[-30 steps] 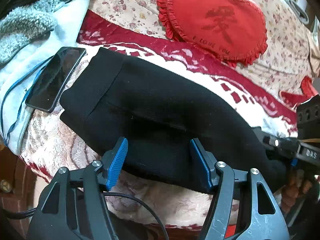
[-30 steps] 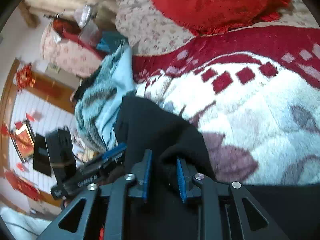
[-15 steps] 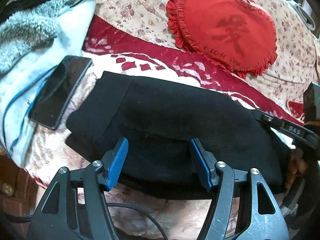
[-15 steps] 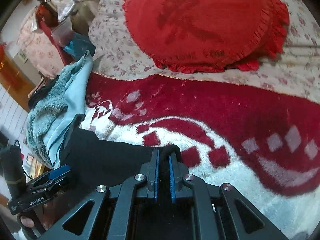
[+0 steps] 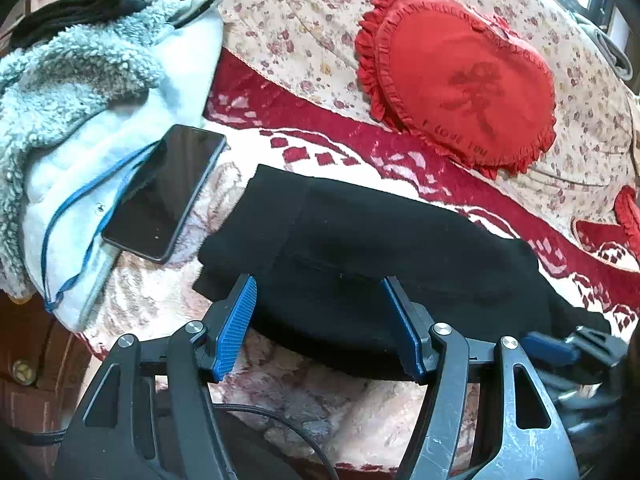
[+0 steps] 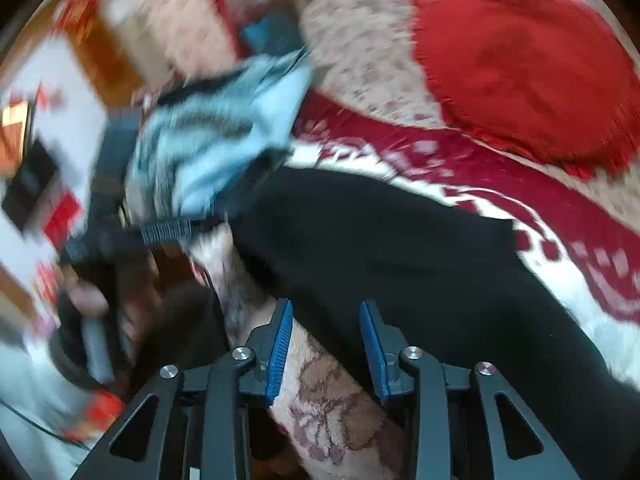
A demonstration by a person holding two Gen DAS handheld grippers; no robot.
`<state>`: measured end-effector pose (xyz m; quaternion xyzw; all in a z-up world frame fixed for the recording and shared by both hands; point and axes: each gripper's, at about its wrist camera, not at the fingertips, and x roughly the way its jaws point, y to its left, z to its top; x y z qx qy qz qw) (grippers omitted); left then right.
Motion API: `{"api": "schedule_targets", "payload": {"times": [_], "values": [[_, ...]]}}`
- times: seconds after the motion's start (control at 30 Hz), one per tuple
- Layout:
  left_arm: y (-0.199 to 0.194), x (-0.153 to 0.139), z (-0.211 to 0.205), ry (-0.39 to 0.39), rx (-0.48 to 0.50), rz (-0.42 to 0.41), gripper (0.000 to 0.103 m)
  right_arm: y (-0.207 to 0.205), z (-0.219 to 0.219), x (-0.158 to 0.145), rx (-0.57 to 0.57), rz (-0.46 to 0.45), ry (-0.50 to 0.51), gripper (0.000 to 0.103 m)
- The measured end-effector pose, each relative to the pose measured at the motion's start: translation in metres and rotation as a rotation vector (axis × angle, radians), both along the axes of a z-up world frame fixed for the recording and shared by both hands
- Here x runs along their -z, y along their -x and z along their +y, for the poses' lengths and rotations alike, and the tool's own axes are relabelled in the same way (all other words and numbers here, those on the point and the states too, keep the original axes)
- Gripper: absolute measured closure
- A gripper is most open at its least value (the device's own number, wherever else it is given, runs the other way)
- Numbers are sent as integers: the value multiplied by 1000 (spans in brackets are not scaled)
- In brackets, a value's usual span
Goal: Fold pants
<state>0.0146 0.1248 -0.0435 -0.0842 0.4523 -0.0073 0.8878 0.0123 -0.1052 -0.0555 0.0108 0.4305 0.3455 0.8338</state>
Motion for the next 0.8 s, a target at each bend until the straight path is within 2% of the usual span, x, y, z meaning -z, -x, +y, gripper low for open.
{"api": "schedule_targets", "payload": {"times": [0.03, 0.1, 0.13, 0.17, 0.37, 0.47, 0.57, 0.63, 0.73, 0.8], "values": [[0, 0, 3, 1, -6, 6, 39, 3, 14, 6, -19, -45, 90, 69], [-1, 3, 8, 14, -18, 24, 39, 1, 27, 19, -40, -33, 152, 69], [0, 4, 10, 26, -22, 30, 39, -2, 27, 30, -47, 33, 106, 69], [0, 7, 11, 36, -23, 41, 39, -1, 27, 35, -43, 61, 71, 68], [8, 17, 0, 32, 10, 66, 39, 14, 7, 25, -12, 92, 16, 69], [11, 11, -8, 36, 25, 41, 39, 20, -15, 10, 60, 55, -7, 69], [8, 11, -21, 44, 58, 45, 39, 16, -51, -1, 187, 10, -28, 69], [6, 14, -31, 29, 73, 51, 39, 6, -75, -1, 277, 15, 0, 69], [10, 25, -44, 21, 96, 76, 39, -6, -91, 4, 322, 13, 43, 69], [13, 29, -51, -21, 102, 76, 39, -10, -97, 14, 333, 20, 85, 69]]}}
